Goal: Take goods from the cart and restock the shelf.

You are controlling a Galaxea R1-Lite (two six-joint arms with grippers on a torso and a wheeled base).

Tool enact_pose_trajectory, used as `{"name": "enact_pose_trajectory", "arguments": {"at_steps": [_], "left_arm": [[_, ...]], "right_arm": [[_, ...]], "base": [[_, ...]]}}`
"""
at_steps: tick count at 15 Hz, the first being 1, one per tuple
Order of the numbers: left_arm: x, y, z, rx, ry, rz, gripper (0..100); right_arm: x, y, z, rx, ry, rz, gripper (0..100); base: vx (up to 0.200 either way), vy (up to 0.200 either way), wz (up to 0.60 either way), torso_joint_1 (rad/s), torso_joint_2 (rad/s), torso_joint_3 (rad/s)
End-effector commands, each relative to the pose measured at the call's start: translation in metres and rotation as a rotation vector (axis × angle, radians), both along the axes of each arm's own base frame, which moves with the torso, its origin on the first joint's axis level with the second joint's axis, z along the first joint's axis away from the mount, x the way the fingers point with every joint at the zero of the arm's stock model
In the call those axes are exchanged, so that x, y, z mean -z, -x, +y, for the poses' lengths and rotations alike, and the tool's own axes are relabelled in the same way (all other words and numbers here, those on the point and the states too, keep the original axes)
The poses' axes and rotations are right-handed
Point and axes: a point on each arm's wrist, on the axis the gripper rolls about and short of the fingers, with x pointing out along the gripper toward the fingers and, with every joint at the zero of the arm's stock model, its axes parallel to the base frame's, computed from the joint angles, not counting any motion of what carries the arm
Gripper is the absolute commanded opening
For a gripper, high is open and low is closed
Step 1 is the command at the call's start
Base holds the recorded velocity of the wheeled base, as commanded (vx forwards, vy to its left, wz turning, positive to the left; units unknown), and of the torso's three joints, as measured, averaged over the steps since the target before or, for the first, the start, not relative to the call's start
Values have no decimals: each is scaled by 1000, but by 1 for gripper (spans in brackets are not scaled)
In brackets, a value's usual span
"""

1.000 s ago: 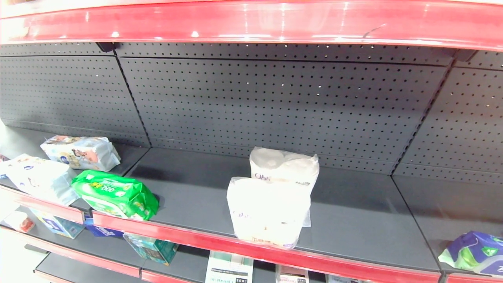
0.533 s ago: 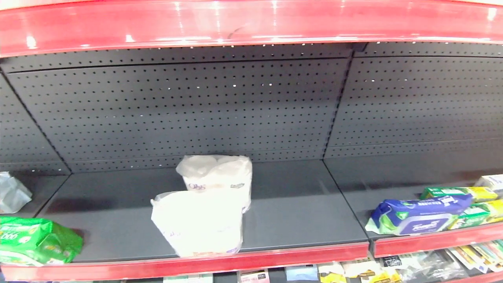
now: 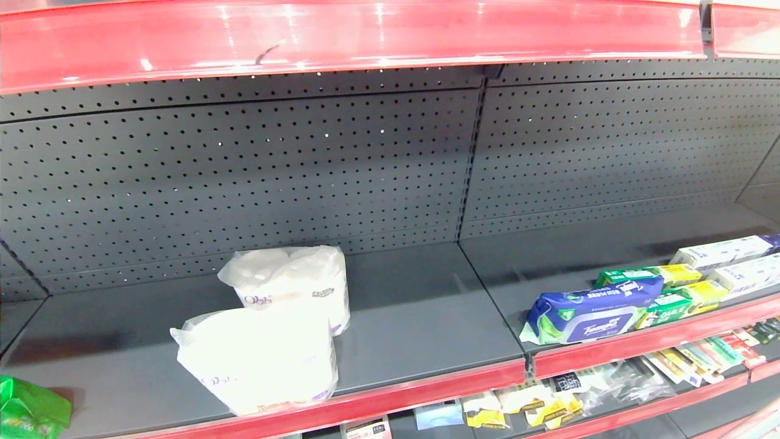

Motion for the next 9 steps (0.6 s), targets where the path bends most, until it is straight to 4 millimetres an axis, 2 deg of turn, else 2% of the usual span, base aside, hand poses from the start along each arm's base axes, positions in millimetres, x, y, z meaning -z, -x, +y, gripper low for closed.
{"name": "enact_pose_trajectory", "arguments": {"at_steps": [1,2,3,4,5,6,7,8,9], "left_arm": [[-109,-13,0,2,103,-53,100],[-160,-33,1,-29,195,-69,100],[-171,-51,2,-98,198,-27,100],[-160,-75,6,-230,167,89,100],[-144,-83,7,-288,136,175,100],[-127,-90,9,-324,115,259,100],[-101,-95,9,-324,96,370,100],[-86,-98,8,-321,76,448,100],[-82,-99,9,-321,71,468,100]], "right_arm": [[0,0,0,0,1,1,100],[0,0,0,0,1,1,100],[0,0,0,0,1,1,100],[0,0,0,0,1,3,100],[0,0,0,0,1,3,100],[0,0,0,0,1,1,100],[0,0,0,0,1,3,100],[0,0,0,0,1,1,100],[0,0,0,0,1,1,100]], "base": [[0,0,0,0,0,0],[0,0,0,0,0,0],[0,0,0,0,0,0],[0,0,0,0,0,0],[0,0,0,0,0,0],[0,0,0,0,0,0],[0,0,0,0,0,0],[0,0,0,0,0,0],[0,0,0,0,0,0]]}}
